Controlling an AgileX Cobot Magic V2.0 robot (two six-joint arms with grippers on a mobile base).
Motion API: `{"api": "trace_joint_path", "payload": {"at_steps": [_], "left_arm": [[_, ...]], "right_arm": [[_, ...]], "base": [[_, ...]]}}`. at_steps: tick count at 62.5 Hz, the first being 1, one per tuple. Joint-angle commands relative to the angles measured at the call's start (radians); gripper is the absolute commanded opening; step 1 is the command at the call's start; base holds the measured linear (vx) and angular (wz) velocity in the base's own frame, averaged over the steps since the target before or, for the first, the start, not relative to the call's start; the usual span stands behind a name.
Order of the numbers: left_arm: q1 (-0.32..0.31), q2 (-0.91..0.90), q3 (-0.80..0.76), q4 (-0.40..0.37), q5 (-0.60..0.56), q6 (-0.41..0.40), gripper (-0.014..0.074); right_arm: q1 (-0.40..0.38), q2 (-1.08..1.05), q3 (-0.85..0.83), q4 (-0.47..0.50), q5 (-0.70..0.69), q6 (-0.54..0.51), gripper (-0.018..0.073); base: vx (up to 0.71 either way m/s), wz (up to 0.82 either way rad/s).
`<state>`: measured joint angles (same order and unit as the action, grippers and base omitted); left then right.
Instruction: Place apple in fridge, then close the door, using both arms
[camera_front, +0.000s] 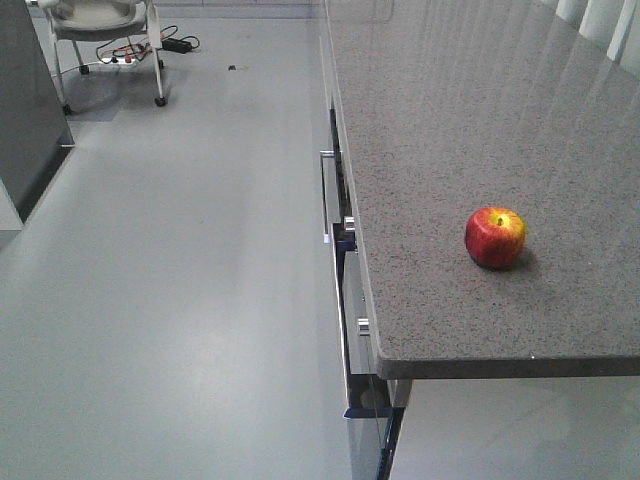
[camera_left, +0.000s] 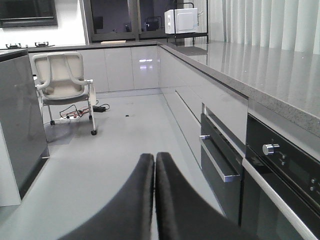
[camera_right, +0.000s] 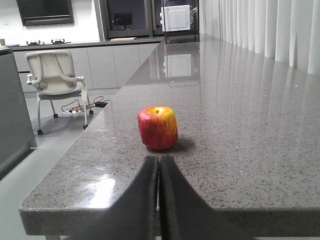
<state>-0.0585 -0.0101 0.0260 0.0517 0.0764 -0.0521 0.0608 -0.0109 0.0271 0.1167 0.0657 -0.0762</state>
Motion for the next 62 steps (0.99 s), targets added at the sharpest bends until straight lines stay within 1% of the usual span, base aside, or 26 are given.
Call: {"api": "trace_joint_path", "payload": {"at_steps": [1,34,44,49,55,58,62], "left_arm": [[0.0,-0.016,0.021,-0.002,-0.07,-0.008,-0.0006],[0.0,-0.016,0.021,-0.002,-0.07,-0.008,-0.0006],[0.0,-0.016,0.021,-0.002,-0.07,-0.008,-0.0006],[0.0,-0.016,0.021,-0.002,-0.07,-0.008,-0.0006],[0.0,-0.016,0.021,-0.002,-0.07,-0.008,-0.0006],[0.0,-0.016,0.021,-0.002,-0.07,-0.008,-0.0006],[0.0,-0.016,0.021,-0.002,-0.07,-0.008,-0.0006]], "right_arm": [[0.001,-0.018,0.014,-0.003,-0.078,-0.005,-0.0003],[0.001,-0.018,0.014,-0.003,-0.078,-0.005,-0.0003],[0.001,-0.018,0.012,-0.007,-0.141,-0.009,-0.0003],[0.001,-0.013,-0.03,-0.006,-0.126,-0.009,-0.0003],[0.001,0.015,-0.123,-0.006,-0.066,-0.009,-0.0003],[0.001,0.042,-0.18,-0.007,-0.017,-0.009,-0.0003],[0.001,0.095,-0.267,-0.012,0.054,-0.038,-0.0003]], "base": [[0.0,0.0],[0.0,0.0],[0.0,0.0],[0.0,0.0],[0.0,0.0],[0.0,0.0],[0.0,0.0]]}}
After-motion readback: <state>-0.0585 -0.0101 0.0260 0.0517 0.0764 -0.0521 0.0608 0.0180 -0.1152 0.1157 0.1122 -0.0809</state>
